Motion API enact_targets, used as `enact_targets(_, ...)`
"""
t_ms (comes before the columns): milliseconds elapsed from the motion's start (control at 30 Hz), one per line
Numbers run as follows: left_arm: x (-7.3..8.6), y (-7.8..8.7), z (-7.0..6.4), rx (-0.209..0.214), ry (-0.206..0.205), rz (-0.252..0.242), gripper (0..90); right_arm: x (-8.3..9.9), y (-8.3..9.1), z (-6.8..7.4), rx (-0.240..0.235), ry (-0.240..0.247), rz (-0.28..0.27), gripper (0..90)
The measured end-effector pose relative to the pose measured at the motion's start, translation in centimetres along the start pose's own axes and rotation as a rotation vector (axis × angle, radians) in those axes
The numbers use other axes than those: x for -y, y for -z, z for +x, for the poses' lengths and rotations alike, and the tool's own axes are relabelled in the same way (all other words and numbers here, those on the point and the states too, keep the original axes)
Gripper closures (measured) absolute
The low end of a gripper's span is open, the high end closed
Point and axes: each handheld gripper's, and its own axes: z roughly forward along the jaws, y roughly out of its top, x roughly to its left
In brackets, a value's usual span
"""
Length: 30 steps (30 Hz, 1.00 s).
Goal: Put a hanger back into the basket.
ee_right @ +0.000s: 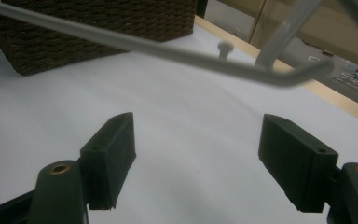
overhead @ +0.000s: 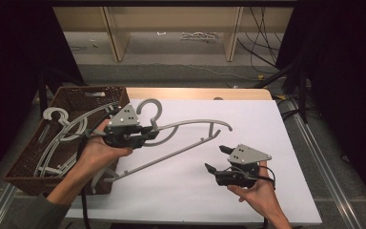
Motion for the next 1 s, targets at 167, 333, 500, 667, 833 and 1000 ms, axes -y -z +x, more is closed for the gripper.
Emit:
enact_targets(167, 0.2, 1.3, 1.1, -0.037, 0.006, 0.0, 79.8, 0.6, -0.1, 0.2, 0.001, -0.02, -0.005, 27.0)
enact_targets(333, 0.5, 2.6, 2.6, -0.073, 0.011, 0.007, 79.8, 1.3, -0.2, 0.2, 0.001, -0.042, 0.002, 25.7)
enact_targets(500, 0.6, 3.8, 4.0, -0.111, 0.019, 0.024, 79.8, 1.7, -0.4, 0.3, 0.006, -0.041, 0.004, 25.7)
enact_targets(667, 1.0, 5.0, 5.7, -0.162, 0.041, 0.012, 79.8, 2.0, -0.4, 0.3, -0.004, -0.047, 0.019, 25.7)
enact_targets(833, 1.8, 6.0, 7.2, -0.222, 0.083, -0.008, 79.8, 2.3, -0.4, 0.3, -0.001, -0.055, 0.033, 25.7)
enact_targets(1000, 2.9, 6.9, 9.0, -0.279, 0.112, -0.003, 79.8, 2.5, -0.4, 0.3, -0.001, -0.059, 0.038, 25.7)
